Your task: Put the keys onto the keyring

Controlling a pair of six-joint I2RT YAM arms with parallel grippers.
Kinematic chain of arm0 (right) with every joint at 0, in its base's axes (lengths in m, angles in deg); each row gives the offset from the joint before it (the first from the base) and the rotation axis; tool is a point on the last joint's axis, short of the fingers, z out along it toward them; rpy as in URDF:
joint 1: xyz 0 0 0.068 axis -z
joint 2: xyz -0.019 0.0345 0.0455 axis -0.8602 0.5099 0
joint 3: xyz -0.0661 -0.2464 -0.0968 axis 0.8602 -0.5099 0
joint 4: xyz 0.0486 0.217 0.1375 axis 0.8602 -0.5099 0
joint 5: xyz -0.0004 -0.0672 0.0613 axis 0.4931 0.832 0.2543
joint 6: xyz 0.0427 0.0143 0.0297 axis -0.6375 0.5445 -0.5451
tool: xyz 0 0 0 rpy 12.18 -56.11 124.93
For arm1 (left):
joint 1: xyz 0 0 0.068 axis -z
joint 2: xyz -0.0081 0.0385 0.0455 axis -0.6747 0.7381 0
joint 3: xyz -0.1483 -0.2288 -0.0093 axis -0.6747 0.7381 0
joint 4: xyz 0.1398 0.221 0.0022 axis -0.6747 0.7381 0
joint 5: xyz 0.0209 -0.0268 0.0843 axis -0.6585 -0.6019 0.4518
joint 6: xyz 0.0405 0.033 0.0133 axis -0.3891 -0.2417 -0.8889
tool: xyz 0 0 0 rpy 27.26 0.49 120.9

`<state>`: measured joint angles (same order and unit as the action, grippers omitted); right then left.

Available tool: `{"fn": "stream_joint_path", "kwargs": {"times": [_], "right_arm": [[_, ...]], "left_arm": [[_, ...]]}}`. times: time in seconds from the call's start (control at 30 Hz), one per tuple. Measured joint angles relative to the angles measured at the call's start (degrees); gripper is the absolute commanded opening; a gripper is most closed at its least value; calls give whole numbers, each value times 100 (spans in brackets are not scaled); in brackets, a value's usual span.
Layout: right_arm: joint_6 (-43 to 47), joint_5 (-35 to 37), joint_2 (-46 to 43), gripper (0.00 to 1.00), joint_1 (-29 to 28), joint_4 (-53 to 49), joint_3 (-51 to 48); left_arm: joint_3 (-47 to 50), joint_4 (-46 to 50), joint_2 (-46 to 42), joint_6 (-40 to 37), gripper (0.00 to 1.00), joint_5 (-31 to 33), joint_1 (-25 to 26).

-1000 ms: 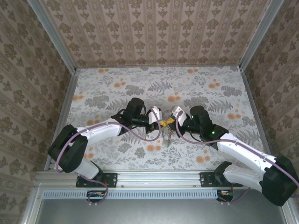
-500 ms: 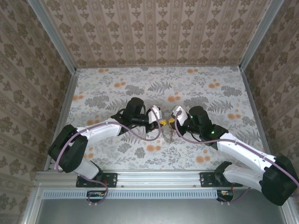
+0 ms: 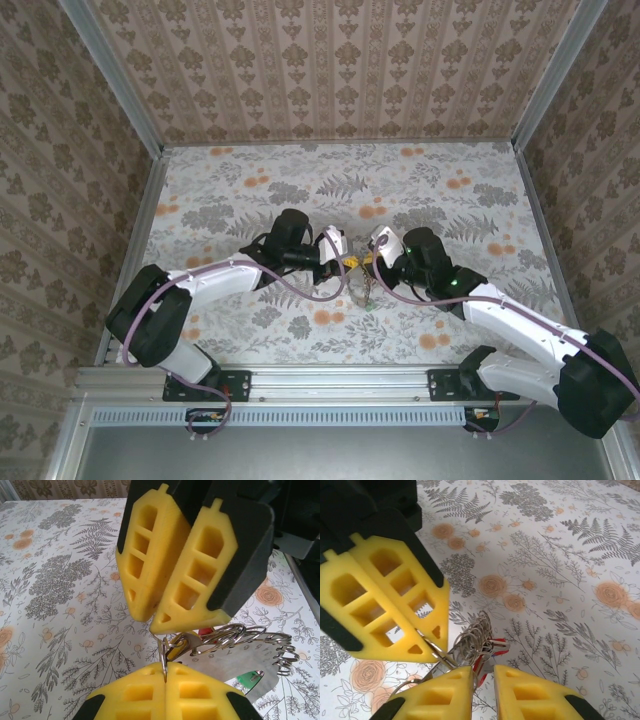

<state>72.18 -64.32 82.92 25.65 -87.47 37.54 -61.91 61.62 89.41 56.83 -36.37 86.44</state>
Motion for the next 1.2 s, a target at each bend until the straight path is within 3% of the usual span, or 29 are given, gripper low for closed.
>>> {"fn": "stream_joint_path", "kwargs": {"times": [0.3, 0.47, 0.73, 1.2], "right_arm": [[48, 201, -439, 38, 114, -131, -2], [238, 151, -732, 37, 168, -251, -17], [1213, -756, -876, 30, 234, -466, -44], [2118, -1893, -221, 25, 540, -852, 269]], "left_arm": [[7, -72, 0, 2, 0, -173, 26], [15, -184, 0, 0, 0, -295, 26], [15, -144, 0, -13, 0, -518, 26], [15, -63, 0, -96, 0, -579, 26]]}}
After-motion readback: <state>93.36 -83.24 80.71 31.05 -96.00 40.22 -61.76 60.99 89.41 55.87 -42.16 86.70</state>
